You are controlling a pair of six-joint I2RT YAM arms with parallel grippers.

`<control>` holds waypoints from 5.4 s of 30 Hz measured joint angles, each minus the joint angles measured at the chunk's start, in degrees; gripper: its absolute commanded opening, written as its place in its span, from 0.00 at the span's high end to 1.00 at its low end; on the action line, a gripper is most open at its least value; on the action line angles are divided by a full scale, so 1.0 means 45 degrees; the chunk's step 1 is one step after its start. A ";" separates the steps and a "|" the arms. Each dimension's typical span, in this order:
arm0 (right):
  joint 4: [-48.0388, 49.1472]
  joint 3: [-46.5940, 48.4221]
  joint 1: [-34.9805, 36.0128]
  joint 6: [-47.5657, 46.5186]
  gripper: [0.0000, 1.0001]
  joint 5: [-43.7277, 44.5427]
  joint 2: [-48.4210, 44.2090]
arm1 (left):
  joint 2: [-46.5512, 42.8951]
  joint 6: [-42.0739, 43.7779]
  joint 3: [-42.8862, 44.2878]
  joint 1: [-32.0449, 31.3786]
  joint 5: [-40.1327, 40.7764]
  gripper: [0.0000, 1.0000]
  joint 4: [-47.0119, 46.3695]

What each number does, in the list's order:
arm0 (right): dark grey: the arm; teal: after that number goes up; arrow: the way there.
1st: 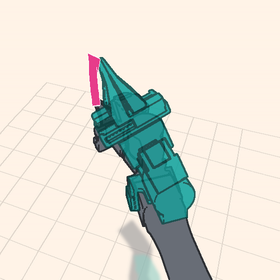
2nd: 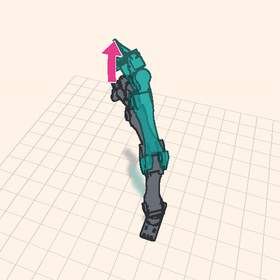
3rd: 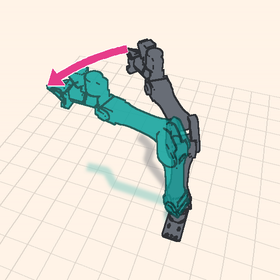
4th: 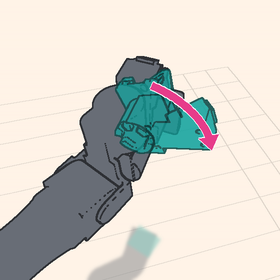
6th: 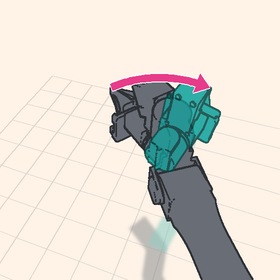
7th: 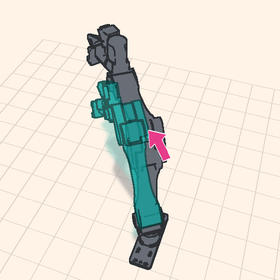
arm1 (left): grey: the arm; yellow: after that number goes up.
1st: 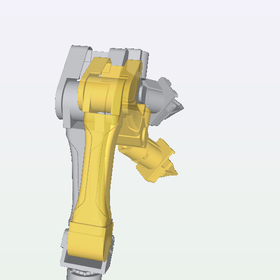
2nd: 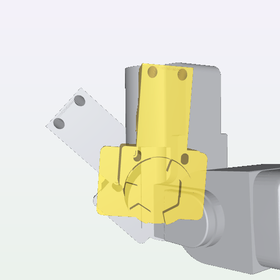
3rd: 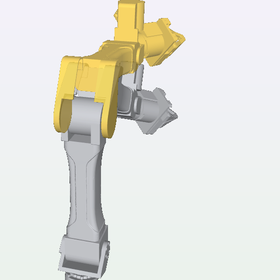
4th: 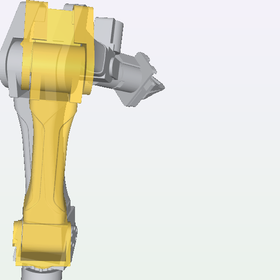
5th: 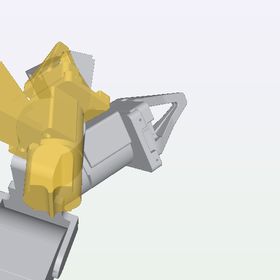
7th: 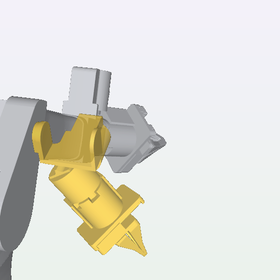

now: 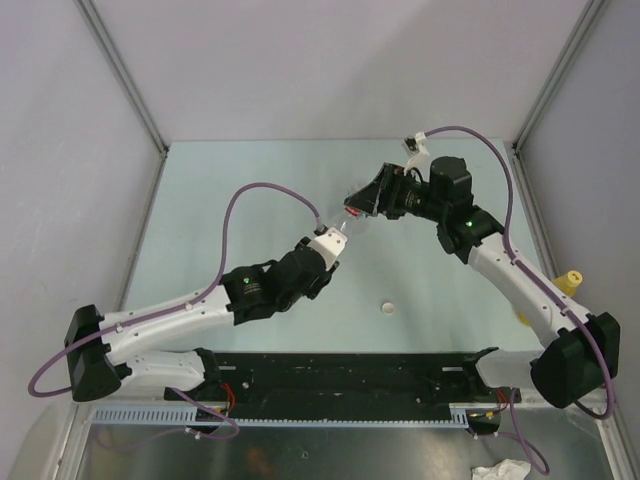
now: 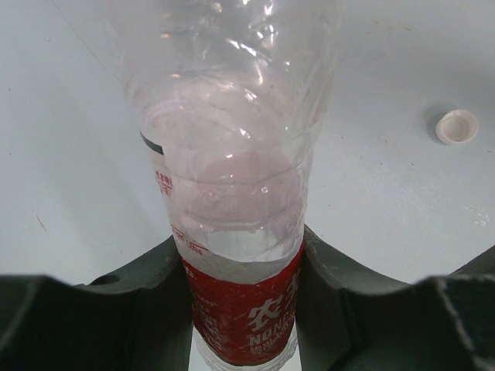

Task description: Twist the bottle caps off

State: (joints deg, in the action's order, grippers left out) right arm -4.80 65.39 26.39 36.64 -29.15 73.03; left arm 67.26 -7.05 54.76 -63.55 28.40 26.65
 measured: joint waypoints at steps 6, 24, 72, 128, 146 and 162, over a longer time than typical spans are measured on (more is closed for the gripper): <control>0.0015 0.0000 0.0000 0.0311 0.45 -0.0253 0.0340 | 0.0058 0.0000 0.0024 -0.0019 0.0185 1.00 0.0141; 0.0782 0.0000 -0.0005 0.0928 1.00 -0.0738 0.0568 | 0.0306 -0.0117 0.0155 -0.0019 0.0539 1.00 0.0146; 0.6178 -0.0136 -0.1404 0.0719 1.00 -0.8315 -0.1268 | -0.2191 -0.2642 -0.2351 0.3274 -1.6130 1.00 -0.6955; -0.0010 -0.2914 -0.0500 -0.3594 1.00 0.0233 -0.1054 | -0.4614 -0.1540 -0.3264 0.3196 -0.9860 0.97 -0.6135; -0.0408 -0.4435 0.1792 -0.5158 0.94 0.5081 0.1836 | -0.4279 -0.1549 -0.3458 0.3196 -0.8325 0.97 -0.4755; -0.0393 -0.4435 0.1817 -0.5489 0.23 0.4673 0.1758 | -0.3725 -0.1525 -0.3458 0.3196 -0.8238 0.98 -0.4337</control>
State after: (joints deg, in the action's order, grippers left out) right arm -6.57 45.43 34.57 11.94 -8.12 80.95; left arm 50.50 -13.91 39.20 -49.17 -8.67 7.14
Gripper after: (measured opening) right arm 0.638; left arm 0.448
